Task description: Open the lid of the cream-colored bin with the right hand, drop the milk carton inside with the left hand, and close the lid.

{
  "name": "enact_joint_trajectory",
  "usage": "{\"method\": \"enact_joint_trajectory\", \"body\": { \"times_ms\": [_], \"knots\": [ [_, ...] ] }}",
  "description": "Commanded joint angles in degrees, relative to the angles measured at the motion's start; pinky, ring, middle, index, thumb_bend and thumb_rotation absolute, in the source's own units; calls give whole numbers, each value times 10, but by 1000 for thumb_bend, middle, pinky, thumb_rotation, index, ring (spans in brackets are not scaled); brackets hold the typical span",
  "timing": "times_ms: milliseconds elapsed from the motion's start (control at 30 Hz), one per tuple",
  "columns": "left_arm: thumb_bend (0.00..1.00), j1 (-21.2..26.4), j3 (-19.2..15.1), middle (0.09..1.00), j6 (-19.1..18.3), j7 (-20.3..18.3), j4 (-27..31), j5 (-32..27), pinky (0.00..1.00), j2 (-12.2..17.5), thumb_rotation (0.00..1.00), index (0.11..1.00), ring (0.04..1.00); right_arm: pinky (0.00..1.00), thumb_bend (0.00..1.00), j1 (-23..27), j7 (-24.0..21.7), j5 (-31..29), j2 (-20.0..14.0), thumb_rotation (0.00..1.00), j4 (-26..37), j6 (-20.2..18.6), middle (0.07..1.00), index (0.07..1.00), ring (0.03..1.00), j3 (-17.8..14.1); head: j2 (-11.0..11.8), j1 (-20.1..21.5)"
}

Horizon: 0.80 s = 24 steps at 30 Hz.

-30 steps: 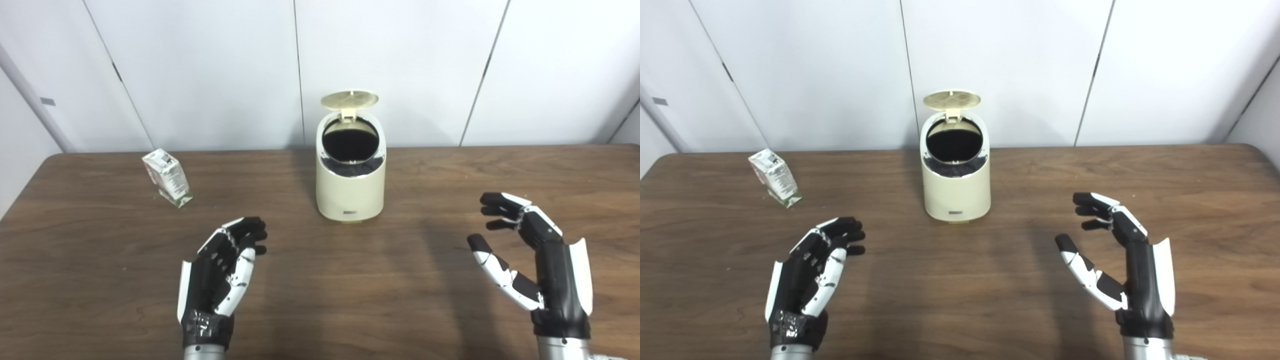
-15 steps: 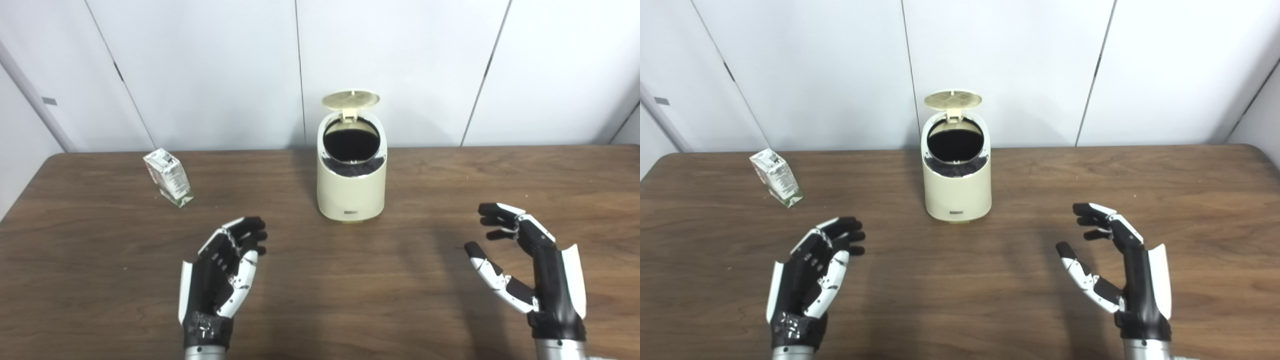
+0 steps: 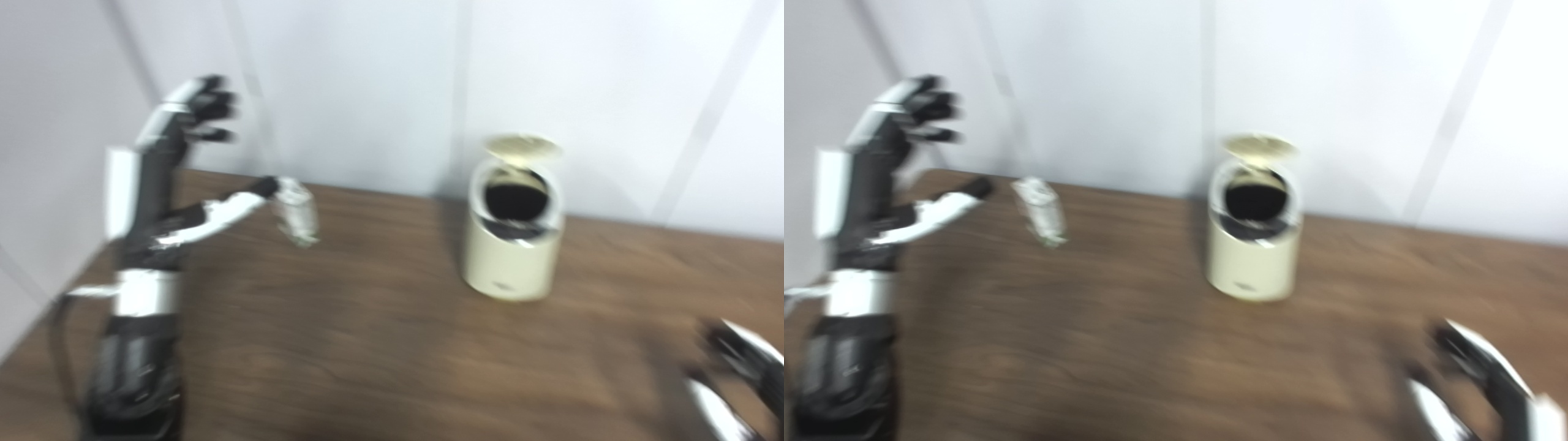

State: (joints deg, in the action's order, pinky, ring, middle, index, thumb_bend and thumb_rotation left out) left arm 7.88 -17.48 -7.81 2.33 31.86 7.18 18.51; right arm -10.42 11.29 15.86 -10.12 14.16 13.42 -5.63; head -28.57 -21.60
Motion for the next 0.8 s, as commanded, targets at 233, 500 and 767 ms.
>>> {"method": "enact_joint_trajectory", "body": {
  "times_ms": [233,500,767],
  "knots": [
    [863,13,-4,883,-20,18,-53,39,770,-15,434,946,845,562,255,6,-25,-72,-22,528,-3,47,700,676,668,-27,-1,-52],
    [927,33,5,917,-16,22,-117,60,885,-2,432,974,901,560,260,12,-41,-99,-29,453,-44,85,702,676,667,-41,10,-84],
    [999,55,31,927,2,66,-205,158,871,18,493,976,937,562,255,19,-50,-100,-33,437,-76,100,705,682,672,-49,37,-107]
  ]
}}
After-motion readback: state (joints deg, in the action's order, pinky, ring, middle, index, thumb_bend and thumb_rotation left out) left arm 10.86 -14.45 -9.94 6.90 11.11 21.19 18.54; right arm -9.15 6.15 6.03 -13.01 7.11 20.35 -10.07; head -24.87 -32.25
